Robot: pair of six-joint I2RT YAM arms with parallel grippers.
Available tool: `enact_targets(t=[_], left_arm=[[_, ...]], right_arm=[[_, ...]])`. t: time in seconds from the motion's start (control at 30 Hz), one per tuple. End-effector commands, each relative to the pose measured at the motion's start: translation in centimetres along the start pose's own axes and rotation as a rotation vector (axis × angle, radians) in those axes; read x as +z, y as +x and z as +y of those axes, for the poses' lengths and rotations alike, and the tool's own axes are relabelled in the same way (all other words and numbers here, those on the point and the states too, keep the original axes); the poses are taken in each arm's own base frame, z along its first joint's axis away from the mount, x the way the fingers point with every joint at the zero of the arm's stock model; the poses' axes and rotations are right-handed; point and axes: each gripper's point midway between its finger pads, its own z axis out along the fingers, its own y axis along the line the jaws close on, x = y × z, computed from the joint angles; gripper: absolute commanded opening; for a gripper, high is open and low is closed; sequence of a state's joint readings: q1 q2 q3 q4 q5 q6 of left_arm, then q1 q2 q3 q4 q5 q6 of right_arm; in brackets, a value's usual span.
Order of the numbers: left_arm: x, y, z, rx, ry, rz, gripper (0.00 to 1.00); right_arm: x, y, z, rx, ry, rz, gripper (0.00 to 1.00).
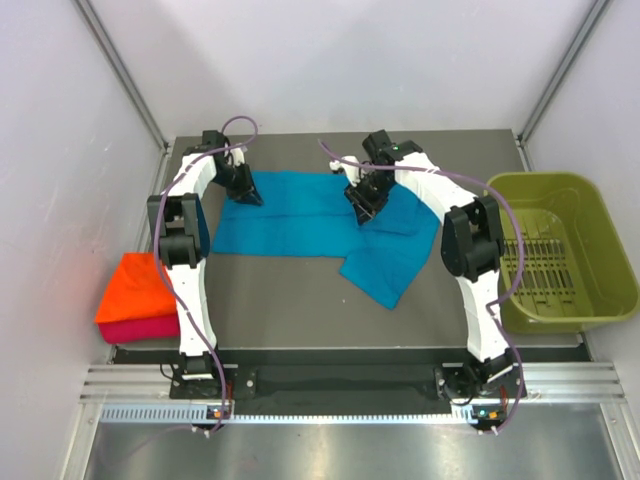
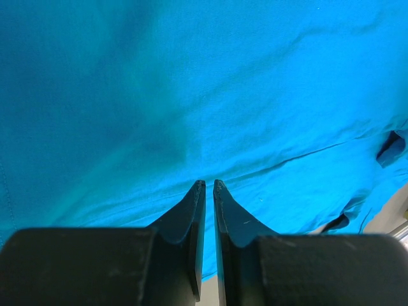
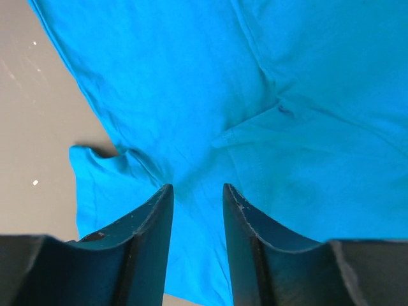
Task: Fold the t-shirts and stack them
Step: Fold the tshirt
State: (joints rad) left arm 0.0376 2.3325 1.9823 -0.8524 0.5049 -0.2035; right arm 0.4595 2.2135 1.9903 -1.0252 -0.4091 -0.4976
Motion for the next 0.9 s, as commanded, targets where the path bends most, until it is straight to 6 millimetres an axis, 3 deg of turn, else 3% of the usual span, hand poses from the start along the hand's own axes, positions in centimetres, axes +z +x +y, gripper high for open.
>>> enact_targets(t=[0.0,0.13,0.17,0.3,0.33,0.37,0.43,0.47,0.6,0.87], left_arm=[[-1.9,-2.2,-1.5,0.051,0.016,-0.08,0.15],[-2.2,-4.0,-0.3,0.082,-0.039,-0.128,0.15],[-3.0,-5.7,-0.4,0.11,-0.059,-0.175,0.15],[-3.4,-8.9,1.7,0.165,-0.126,-0.246,0.16],[-3.4,-9.4,1.8,0.171,-0.126,-0.26,0.17],[-3.4,-9.8,1.9,0.177,-0.126,-0.276,0.17],[-2.7,-10.0,2.5,0.167,-0.13,-0.28,0.17],[-2.4,-10.1,2.7,0.169,-0.13,-0.28,0.18],[0.3,-9.0,3.8,0.155,-0.106,-0.229,0.18],[2.2,-8.7,5.6,0.158,-0.14,-0.209,0.18]], right_arm=[[-0.9,-0.2,-0.1,0.047,0.004,-0.026,0.38],[-4.1,-1.5,-3.6,0.114,0.074,-0.139,0.39],[-4.6,-1.6,-4.4,0.124,0.087,-0.157,0.39],[-7.9,-2.6,-10.0,0.192,0.19,-0.267,0.39],[-9.0,-2.1,-12.5,0.233,0.233,-0.3,0.39],[-8.6,-1.6,-14.0,0.293,0.239,-0.311,0.38],[-9.9,-0.9,-17.2,0.352,0.29,-0.356,0.4],[-8.9,-0.1,-18.1,0.394,0.288,-0.347,0.43],[-6.8,1.3,-19.6,0.458,0.261,-0.338,0.45],[-4.3,1.0,-19.1,0.516,0.159,-0.366,0.44]])
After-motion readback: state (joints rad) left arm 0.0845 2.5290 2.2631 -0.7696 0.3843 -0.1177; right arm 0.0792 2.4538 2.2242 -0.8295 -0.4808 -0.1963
